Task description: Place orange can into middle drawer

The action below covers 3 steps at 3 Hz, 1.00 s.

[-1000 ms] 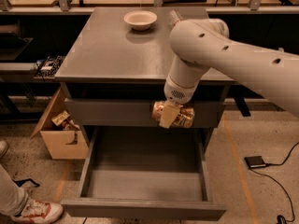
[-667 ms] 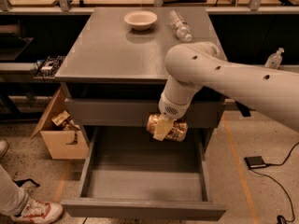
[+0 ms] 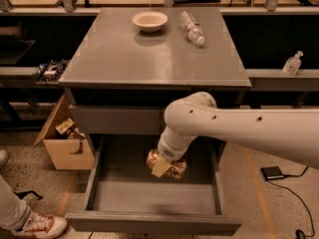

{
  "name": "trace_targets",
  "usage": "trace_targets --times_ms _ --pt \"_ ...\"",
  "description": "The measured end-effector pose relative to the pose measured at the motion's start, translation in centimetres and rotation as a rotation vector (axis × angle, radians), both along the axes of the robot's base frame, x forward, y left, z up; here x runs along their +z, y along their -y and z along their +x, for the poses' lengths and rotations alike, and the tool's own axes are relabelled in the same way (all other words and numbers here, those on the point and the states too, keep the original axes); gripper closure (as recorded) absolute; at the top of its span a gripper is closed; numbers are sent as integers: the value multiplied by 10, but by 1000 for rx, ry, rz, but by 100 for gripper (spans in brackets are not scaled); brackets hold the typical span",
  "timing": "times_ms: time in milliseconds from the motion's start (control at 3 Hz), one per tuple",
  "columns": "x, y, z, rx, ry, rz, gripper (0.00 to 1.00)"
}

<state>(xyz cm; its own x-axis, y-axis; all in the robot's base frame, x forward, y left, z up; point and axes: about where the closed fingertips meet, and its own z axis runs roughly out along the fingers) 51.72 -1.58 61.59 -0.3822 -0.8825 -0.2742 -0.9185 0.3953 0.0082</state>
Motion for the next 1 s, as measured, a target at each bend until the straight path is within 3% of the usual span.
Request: trace_targets --times_ms 333,667,1000 --pt "-4 -10 7 -24 42 41 100" --pt "-10 -9 8 -34 39 52 100" --pt "-40 -4 18 -68 37 71 100"
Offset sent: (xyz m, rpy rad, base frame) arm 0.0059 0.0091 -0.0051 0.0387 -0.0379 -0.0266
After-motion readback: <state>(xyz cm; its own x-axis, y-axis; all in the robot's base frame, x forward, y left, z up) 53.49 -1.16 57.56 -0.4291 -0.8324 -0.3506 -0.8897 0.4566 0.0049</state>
